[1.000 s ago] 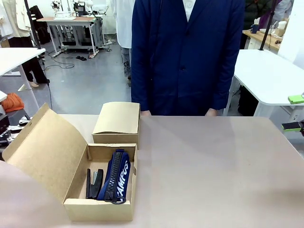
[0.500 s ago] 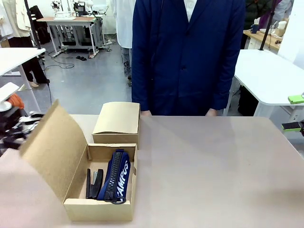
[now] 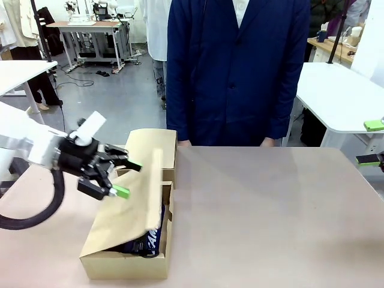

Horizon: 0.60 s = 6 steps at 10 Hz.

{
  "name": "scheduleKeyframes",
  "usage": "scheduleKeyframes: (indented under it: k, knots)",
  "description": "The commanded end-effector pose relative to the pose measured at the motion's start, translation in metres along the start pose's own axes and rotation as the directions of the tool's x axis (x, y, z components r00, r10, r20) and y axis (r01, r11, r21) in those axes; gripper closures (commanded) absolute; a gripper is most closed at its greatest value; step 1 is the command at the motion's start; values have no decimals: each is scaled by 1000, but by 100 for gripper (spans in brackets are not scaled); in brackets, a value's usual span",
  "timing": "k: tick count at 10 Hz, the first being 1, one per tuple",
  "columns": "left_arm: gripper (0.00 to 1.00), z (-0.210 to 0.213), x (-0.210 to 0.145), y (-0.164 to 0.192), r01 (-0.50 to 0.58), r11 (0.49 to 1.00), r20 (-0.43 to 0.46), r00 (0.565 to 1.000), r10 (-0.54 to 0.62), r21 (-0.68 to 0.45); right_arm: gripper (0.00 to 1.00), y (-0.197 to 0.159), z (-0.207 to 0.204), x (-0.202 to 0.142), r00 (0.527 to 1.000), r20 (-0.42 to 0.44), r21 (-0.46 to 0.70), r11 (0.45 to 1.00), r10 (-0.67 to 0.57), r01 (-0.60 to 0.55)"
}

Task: Place items inside the box.
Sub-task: Close the lid of the Mailer Box closest to the robot.

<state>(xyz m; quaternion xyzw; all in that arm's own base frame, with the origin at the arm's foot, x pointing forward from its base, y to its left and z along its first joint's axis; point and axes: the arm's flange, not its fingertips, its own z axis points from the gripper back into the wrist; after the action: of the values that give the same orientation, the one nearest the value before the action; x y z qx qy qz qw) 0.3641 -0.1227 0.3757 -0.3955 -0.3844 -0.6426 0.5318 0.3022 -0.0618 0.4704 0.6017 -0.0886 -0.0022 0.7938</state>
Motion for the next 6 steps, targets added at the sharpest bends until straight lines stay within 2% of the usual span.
scheduleKeyframes:
  k: [1,3,6]
  knots:
    - [0,-36,-17,-78,-29,998,-52,998,26,-56,0,3,1,0,1000,8,22,1000,9,-9]
    - [0,-57,-28,-91,-8,997,-141,990,-3,-78,0,3,1,0,1000,8,22,1000,9,-9]
    - [0,-54,-31,-93,-7,998,-146,989,-3,-66,0,3,1,0,1000,8,22,1000,9,-9]
